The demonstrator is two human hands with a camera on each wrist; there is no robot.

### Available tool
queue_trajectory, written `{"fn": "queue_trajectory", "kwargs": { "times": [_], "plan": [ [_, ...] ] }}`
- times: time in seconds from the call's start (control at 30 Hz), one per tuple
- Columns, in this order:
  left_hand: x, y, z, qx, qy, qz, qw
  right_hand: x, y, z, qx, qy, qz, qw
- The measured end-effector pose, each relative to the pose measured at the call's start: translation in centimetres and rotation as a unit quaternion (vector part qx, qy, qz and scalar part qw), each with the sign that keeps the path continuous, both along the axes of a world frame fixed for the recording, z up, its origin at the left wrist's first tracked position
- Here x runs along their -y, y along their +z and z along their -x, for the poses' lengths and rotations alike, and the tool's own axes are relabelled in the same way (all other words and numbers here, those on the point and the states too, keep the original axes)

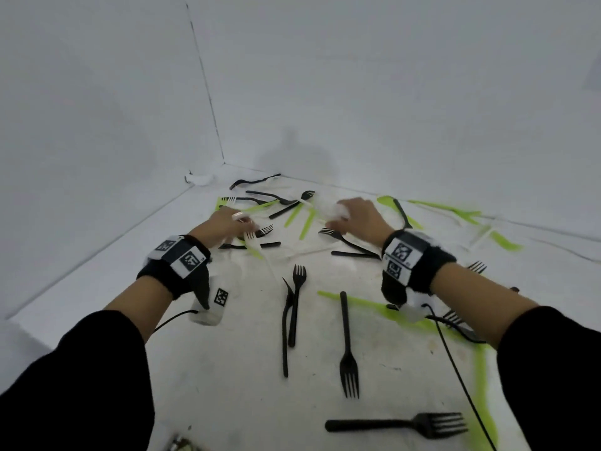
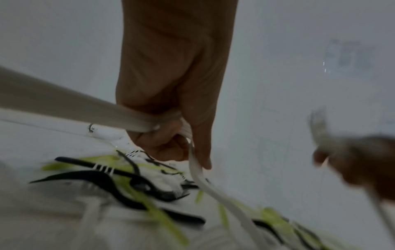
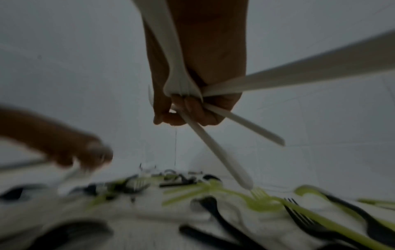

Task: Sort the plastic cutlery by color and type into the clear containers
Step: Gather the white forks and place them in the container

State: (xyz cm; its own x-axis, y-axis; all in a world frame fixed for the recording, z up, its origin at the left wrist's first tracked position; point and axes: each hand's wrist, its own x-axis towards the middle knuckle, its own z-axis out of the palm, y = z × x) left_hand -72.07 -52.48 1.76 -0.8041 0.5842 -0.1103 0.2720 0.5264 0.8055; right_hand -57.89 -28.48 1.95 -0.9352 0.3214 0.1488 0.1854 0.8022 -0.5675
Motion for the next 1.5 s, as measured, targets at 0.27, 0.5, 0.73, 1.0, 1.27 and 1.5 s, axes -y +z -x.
{"fn": "queue_trajectory", "kwargs": {
  "times": [0.27,0.5,0.73,1.0,1.27,1.5],
  "plan": [
    [0.1,3.1,-2.0,0.014,0.021,-0.103,0.994,4.7,-5.2,3.2,0.175,0.13,-0.134,0.967],
    [-0.3,3.6,-3.3,0.0,0.04,-0.175,0.984,3.8,-5.0,2.6,0.111,0.053,-0.022,0.992],
    [-5.8,3.3,-5.7,0.011,0.005,-0.24,0.971,1.5,2.4,-2.1,-0.189,-0.007,0.268,0.945],
    [-14.3,5.6,-11.9,0.098,-0.09,-0.353,0.926,-0.1,5.1,-8.1,-0.222,0.003,0.266,0.938],
    [-19.3,4.8,-16.4,0.171,-0.15,-0.341,0.912,-3.1,2.7,-13.2,-0.183,-0.032,0.238,0.953],
    [-21.1,3.3,-18.4,0.159,-0.158,-0.372,0.901,-4.2,1.6,-16.2,-0.211,-0.069,0.251,0.942]
  ]
}}
